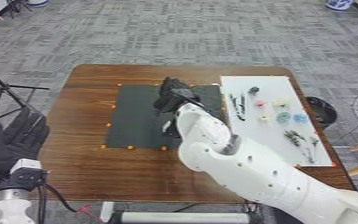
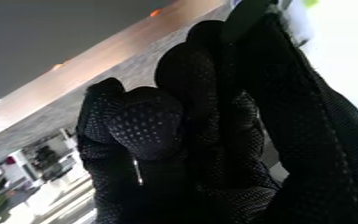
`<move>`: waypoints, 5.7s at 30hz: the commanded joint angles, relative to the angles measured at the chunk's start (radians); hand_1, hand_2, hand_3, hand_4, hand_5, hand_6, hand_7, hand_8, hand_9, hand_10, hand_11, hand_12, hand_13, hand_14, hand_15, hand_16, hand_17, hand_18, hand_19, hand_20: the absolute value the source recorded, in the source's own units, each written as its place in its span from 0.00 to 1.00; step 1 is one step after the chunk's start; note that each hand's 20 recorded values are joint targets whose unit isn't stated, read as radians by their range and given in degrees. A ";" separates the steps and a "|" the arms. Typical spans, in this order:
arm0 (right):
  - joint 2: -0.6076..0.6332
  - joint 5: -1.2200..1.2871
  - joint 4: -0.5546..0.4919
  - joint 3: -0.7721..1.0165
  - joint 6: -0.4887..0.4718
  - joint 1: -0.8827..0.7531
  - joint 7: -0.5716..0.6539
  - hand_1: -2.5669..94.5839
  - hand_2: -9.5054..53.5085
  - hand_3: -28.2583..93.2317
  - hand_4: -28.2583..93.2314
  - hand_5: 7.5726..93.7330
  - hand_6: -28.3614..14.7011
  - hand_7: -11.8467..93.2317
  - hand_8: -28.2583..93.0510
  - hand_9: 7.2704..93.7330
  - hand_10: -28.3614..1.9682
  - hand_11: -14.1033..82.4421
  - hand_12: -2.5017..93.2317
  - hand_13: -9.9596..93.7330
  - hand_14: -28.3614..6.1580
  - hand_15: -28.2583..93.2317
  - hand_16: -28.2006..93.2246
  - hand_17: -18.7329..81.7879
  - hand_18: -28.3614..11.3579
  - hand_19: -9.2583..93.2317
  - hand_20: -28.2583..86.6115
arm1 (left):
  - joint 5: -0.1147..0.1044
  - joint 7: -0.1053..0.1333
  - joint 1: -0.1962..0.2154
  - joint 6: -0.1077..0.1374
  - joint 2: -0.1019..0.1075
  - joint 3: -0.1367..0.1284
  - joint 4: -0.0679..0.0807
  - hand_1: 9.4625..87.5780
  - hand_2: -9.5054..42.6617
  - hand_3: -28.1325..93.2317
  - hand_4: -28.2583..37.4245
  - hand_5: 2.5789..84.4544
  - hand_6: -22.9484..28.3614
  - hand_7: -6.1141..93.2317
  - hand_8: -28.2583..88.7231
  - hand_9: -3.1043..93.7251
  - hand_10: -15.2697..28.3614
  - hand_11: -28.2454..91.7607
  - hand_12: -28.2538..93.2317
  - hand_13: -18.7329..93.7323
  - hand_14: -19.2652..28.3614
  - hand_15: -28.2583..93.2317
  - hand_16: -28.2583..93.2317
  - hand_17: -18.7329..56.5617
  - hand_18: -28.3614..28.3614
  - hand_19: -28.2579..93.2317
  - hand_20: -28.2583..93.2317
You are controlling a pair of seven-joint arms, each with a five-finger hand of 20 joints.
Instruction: Arrange flowers
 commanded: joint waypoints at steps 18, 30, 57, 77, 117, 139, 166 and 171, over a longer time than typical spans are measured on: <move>-0.171 0.166 0.131 -0.087 -0.003 -0.003 -0.069 0.70 0.00 0.62 0.12 0.77 0.64 0.58 0.37 0.86 0.58 0.58 0.57 0.88 0.62 0.74 0.58 0.58 0.10 0.88 0.55 | 0.012 0.025 -0.036 0.003 0.035 0.044 -0.003 0.11 0.65 0.81 0.00 0.46 0.62 0.12 0.18 0.34 0.70 0.38 0.30 0.36 0.70 0.39 0.20 0.17 0.66 0.45 0.28; -0.085 0.398 -0.040 0.078 -0.375 -0.082 -0.069 0.41 0.31 0.74 0.13 0.73 0.53 0.40 0.16 0.75 0.40 0.56 0.36 0.76 0.46 0.78 0.54 0.49 0.10 0.85 0.54 | 0.015 0.002 -0.029 -0.014 0.008 0.016 0.003 0.13 0.63 0.80 0.00 0.46 0.62 0.12 0.18 0.34 0.70 0.38 0.30 0.36 0.70 0.40 0.20 0.16 0.66 0.45 0.28; -0.121 0.257 -0.003 0.061 -0.667 -0.096 -0.072 0.32 0.36 0.77 0.12 0.63 0.53 0.20 0.15 0.62 0.28 0.26 0.20 0.71 0.40 0.75 0.48 0.47 0.07 0.85 0.53 | 0.021 -0.015 -0.046 -0.032 0.010 0.025 0.013 0.14 0.58 0.80 0.00 0.45 0.62 0.12 0.18 0.34 0.69 0.38 0.30 0.35 0.71 0.40 0.21 0.15 0.69 0.46 0.29; -0.050 0.223 -0.038 0.027 -0.419 -0.038 -0.087 0.28 0.39 0.84 0.11 0.65 0.49 0.31 0.16 0.52 0.25 0.25 0.19 0.68 0.39 0.77 0.44 0.48 0.10 0.86 0.50 | 0.028 -0.001 -0.022 -0.047 0.000 0.008 0.006 0.16 0.57 0.80 0.00 0.45 0.62 0.13 0.18 0.34 0.70 0.38 0.31 0.35 0.71 0.40 0.21 0.14 0.71 0.47 0.30; -0.094 0.175 0.036 0.026 -0.597 -0.025 -0.123 0.32 0.31 0.86 0.07 0.54 0.34 0.17 0.14 0.40 0.23 0.32 0.22 0.53 0.32 0.85 0.41 0.42 0.14 0.84 0.51 | 0.029 0.003 -0.046 -0.080 0.017 0.034 0.018 0.17 0.57 0.81 0.00 0.45 0.63 0.13 0.18 0.33 0.70 0.38 0.31 0.35 0.71 0.39 0.22 0.14 0.71 0.46 0.30; -0.049 0.137 -0.064 0.009 -0.415 -0.006 -0.059 0.33 0.23 0.90 0.06 0.50 0.42 0.20 0.15 0.44 0.27 0.35 0.23 0.56 0.35 0.84 0.43 0.45 0.13 0.85 0.52 | 0.027 0.013 -0.035 -0.089 0.011 0.025 0.017 0.17 0.57 0.80 0.00 0.45 0.63 0.13 0.18 0.33 0.70 0.38 0.31 0.35 0.71 0.39 0.22 0.14 0.71 0.46 0.30; -0.113 0.204 0.004 0.004 -0.742 -0.048 -0.131 0.27 0.44 0.82 0.08 0.39 0.44 0.17 0.16 0.37 0.22 0.32 0.23 0.54 0.31 0.83 0.41 0.42 0.13 0.84 0.52 | 0.028 0.013 -0.068 -0.107 0.024 0.050 0.034 0.17 0.56 0.81 0.00 0.46 0.64 0.14 0.18 0.33 0.72 0.39 0.31 0.35 0.72 0.40 0.21 0.14 0.71 0.46 0.30; -0.121 0.190 0.002 -0.007 -0.787 -0.030 -0.033 0.32 0.47 0.81 0.08 0.54 0.28 0.15 0.15 0.40 0.14 0.33 0.23 0.54 0.32 0.84 0.41 0.44 0.13 0.86 0.54 | 0.015 0.016 -0.059 -0.111 0.020 0.042 0.030 0.17 0.56 0.81 0.00 0.46 0.64 0.14 0.18 0.33 0.72 0.38 0.31 0.35 0.72 0.40 0.21 0.14 0.71 0.46 0.30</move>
